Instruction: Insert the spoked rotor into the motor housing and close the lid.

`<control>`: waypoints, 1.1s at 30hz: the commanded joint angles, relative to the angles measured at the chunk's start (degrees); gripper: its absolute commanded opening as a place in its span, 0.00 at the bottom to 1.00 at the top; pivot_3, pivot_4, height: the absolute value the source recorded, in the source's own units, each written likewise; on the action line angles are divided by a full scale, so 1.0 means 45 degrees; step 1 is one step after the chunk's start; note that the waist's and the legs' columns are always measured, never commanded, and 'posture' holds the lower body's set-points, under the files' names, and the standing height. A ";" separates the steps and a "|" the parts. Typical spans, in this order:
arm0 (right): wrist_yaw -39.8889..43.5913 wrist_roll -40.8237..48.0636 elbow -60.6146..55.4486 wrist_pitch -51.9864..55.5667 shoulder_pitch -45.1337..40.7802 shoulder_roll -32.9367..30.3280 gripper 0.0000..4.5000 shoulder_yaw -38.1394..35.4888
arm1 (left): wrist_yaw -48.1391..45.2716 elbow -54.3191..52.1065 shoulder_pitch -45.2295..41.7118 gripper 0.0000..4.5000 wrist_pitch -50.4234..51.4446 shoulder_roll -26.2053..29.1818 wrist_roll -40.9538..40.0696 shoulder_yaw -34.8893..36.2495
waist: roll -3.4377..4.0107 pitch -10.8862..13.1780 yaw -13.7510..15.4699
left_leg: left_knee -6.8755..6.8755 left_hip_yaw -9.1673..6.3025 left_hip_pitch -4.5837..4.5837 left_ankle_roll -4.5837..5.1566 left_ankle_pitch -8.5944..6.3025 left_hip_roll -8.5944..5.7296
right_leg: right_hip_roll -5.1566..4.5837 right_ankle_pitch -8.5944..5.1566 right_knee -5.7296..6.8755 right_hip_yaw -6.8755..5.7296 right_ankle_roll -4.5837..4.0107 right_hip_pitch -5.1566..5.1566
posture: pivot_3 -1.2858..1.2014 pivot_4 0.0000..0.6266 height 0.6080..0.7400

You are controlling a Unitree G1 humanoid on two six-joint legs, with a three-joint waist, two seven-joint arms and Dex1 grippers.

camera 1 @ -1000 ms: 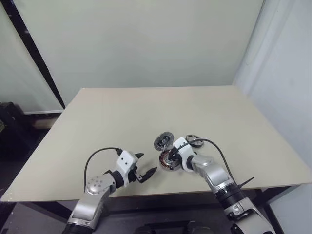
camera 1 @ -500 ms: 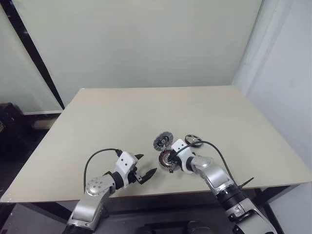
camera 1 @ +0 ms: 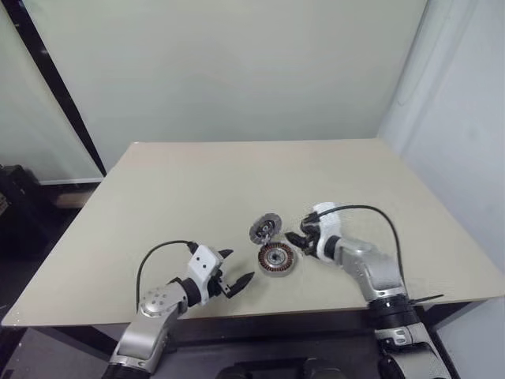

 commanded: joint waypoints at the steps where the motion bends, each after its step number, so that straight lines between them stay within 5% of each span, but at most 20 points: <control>1: -0.1027 0.0876 -0.0312 0.0556 -0.0439 0.0109 0.99 -0.1674 | -0.0014 -0.0373 -0.0255 1.00 -0.0194 -0.0076 -0.0013 -0.0006 | 0.0001 0.0000 -0.0001 | -0.0003 0.0001 0.0000 0.0000 0.0000 0.0000 | 0.0000 0.0000 0.0000 0.0000 0.0000 -0.0001 | 0.52 0.00 1.00; 16: -0.5490 0.5145 0.3189 0.2500 -0.2293 0.2307 0.99 -0.8160 | -0.0127 -0.0307 -0.0430 1.00 -0.0139 -0.0137 -0.0009 -0.0181 | 0.0027 0.0003 -0.0011 | -0.0016 -0.0001 0.0005 0.0003 0.0001 0.0003 | 0.0008 0.0004 -0.0002 0.0008 0.0006 -0.0001 | 0.52 0.00 1.00; 31: -0.6411 0.7202 0.7065 -0.0126 -0.3566 0.2269 0.99 -0.9669 | -0.0089 -0.0730 -0.0173 1.00 0.0022 0.0170 -0.0052 0.0018 | 0.0036 0.0003 -0.0273 | -0.0058 -0.0009 0.0005 0.0008 0.0002 0.0003 | 0.0010 0.0017 -0.0030 0.0010 0.0030 0.0001 | 0.52 0.00 1.00; 33: -0.6434 0.7323 0.7314 -0.0455 -0.3604 0.2275 0.86 -0.9660 | -0.0085 -0.0788 -0.0148 1.00 0.0058 0.0205 -0.0073 0.0030 | 0.0036 0.0004 -0.0318 | -0.0057 -0.0023 0.0005 0.0009 0.0003 0.0003 | 0.0009 0.0017 -0.0032 0.0009 0.0030 0.0003 | 0.52 0.00 1.00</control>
